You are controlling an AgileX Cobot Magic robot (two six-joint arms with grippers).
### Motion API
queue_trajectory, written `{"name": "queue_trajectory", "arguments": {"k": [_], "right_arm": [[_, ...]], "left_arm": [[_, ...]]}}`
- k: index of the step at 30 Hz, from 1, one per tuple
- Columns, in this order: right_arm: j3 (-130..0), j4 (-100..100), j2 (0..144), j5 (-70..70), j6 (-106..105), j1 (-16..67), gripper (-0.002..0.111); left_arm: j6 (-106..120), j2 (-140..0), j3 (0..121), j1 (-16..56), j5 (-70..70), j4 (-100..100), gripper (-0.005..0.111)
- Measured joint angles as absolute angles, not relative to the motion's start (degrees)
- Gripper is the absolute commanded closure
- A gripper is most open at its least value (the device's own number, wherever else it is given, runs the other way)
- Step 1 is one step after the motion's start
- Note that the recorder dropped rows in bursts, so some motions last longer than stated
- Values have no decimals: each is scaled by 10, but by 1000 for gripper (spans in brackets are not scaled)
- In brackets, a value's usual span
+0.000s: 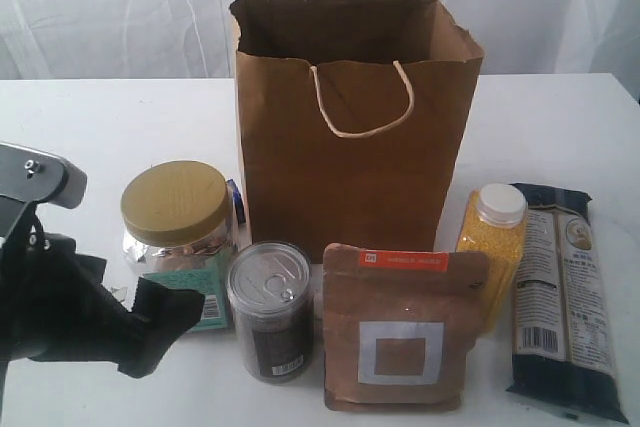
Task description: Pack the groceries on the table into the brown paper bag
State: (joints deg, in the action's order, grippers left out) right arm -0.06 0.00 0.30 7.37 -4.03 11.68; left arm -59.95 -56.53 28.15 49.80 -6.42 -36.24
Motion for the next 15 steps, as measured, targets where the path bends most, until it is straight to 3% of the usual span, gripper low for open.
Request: {"name": "queue_trajectory", "arguments": {"k": [15], "right_arm": [[-1, 0, 3, 74, -40, 117, 108]], "left_arm": [[-687, -658, 281, 498, -44, -361, 2]]}}
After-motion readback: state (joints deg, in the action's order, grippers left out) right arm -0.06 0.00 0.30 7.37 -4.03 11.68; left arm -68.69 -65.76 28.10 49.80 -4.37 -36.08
